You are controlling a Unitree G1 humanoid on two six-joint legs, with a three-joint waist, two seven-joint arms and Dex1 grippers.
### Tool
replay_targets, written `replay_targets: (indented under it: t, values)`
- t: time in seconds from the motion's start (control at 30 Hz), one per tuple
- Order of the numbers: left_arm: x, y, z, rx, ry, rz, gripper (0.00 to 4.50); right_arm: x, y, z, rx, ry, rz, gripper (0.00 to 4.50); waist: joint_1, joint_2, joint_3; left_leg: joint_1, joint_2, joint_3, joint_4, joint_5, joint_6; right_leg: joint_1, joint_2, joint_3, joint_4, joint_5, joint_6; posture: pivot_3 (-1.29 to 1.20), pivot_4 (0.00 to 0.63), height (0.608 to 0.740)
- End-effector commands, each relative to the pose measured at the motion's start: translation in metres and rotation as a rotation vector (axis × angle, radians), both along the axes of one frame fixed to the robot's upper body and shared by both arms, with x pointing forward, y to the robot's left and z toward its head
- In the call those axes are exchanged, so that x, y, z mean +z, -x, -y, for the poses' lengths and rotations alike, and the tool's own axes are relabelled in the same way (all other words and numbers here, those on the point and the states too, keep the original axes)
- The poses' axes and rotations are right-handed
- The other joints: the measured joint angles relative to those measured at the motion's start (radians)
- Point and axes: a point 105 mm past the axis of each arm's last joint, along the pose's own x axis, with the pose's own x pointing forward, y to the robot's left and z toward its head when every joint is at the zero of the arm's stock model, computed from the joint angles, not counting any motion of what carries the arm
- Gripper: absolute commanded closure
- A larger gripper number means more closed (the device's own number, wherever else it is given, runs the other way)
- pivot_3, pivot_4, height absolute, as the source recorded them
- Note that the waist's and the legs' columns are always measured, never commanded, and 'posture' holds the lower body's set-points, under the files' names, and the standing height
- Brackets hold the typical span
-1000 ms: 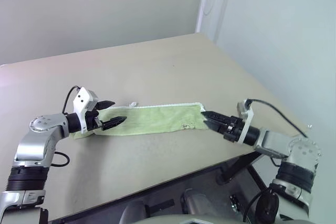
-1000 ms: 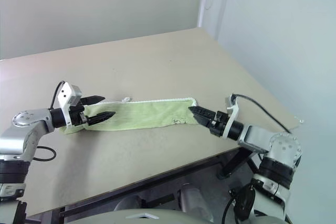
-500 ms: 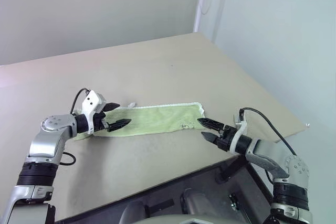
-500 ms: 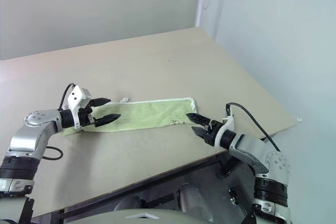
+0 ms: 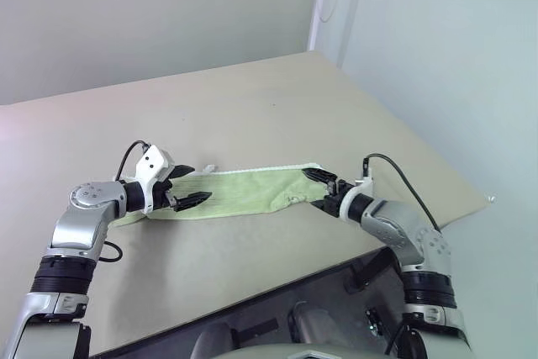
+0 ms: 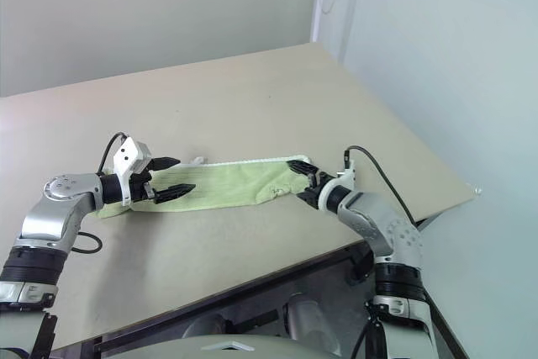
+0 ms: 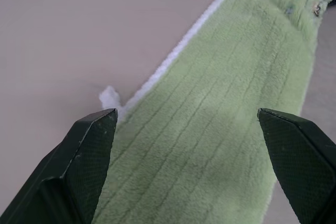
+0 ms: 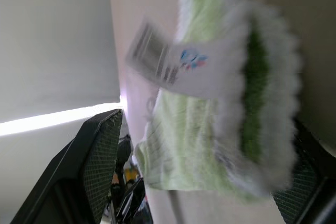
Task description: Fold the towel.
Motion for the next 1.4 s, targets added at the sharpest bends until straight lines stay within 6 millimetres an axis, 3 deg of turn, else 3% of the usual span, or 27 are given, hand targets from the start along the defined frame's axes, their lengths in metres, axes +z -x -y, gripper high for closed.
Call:
replay_targets:
  t: [0.03,0.1,0.37,0.4,0.6,0.77,0.87,0.97,1.07,1.23,1.4]
  values:
    - [0.014,-0.006,-0.007,0.03,0.001,0.055,0.0,0.006,-0.006,-0.001,-0.006,0.012,0.034,0.93,0.002,0.0,0.0,0.0,0.0,0.0,0.0,0.0,0.0,-0.001,0.0,0.0,0.0,0.0,0.001,0.0,0.0,0.74]
    - [0.013,-0.005,-0.008,0.031,-0.001,0.055,0.0,0.006,-0.007,0.003,-0.018,0.033,0.043,1.37,0.002,0.0,0.0,0.0,0.0,0.0,0.0,0.0,0.0,-0.001,-0.001,0.0,-0.001,0.001,0.002,0.0,0.0,0.74]
    - [0.012,-0.009,-0.012,0.054,-0.007,0.063,0.0,0.01,-0.014,0.044,-0.115,0.094,0.074,4.3,0.002,0.0,0.0,0.0,0.0,0.0,0.0,0.0,0.0,-0.001,0.0,0.0,0.0,0.0,0.0,0.0,0.0,0.74]
    - [0.012,-0.009,-0.012,0.056,-0.007,0.063,0.0,0.01,-0.013,0.052,-0.117,0.117,0.08,4.46,0.002,0.0,0.0,0.0,0.0,0.0,0.0,0.0,0.0,-0.001,0.0,0.0,0.0,0.0,0.0,0.0,0.0,0.74]
    - [0.012,-0.011,-0.013,0.066,-0.011,0.068,0.0,0.014,-0.01,0.094,-0.088,0.265,0.098,4.46,0.007,0.0,0.0,0.0,-0.001,0.001,0.0,0.0,0.0,-0.001,-0.001,0.0,-0.001,0.0,0.0,0.0,0.0,0.74]
    - [0.013,-0.012,-0.013,0.075,-0.007,0.074,0.0,0.027,-0.021,0.125,-0.104,0.41,0.15,4.46,0.006,0.0,0.0,0.0,-0.001,0.001,0.0,0.0,0.0,0.0,0.0,0.001,-0.001,0.0,0.0,0.0,0.0,0.74]
    - [0.014,-0.013,-0.014,0.079,-0.007,0.073,0.0,0.041,-0.031,0.139,-0.099,0.615,0.265,4.46,0.007,0.0,0.0,-0.001,-0.001,0.002,0.0,0.0,0.0,0.001,0.0,0.001,0.0,0.0,0.0,0.0,0.0,0.74]
    - [0.021,-0.019,-0.021,0.116,-0.009,0.096,0.0,0.06,-0.03,0.116,0.141,0.894,0.459,4.46,0.011,0.002,0.001,0.001,-0.001,0.002,0.0,0.0,0.0,0.0,0.0,0.002,0.0,0.0,0.001,0.0,0.0,0.74]
    - [0.023,-0.019,-0.023,0.119,-0.017,0.103,0.0,0.058,-0.022,0.093,0.337,1.06,0.559,4.46,0.018,0.001,0.001,0.0,-0.001,0.002,0.0,0.0,0.0,0.0,0.001,0.002,0.0,0.0,0.001,0.0,0.0,0.74]
    - [0.022,-0.019,-0.027,0.136,-0.023,0.105,0.0,0.072,-0.01,0.037,0.537,1.043,0.728,4.46,0.029,0.001,0.0,0.0,-0.001,0.002,0.0,0.0,0.0,-0.002,0.0,0.001,-0.001,0.0,0.001,0.0,0.0,0.74]
    - [0.022,-0.019,-0.026,0.137,-0.019,0.102,0.0,0.074,-0.008,-0.004,0.631,1.012,0.816,4.46,0.029,0.0,0.0,0.0,-0.001,0.001,0.001,0.0,0.0,-0.002,0.0,0.001,-0.001,0.0,0.001,0.0,0.0,0.74]
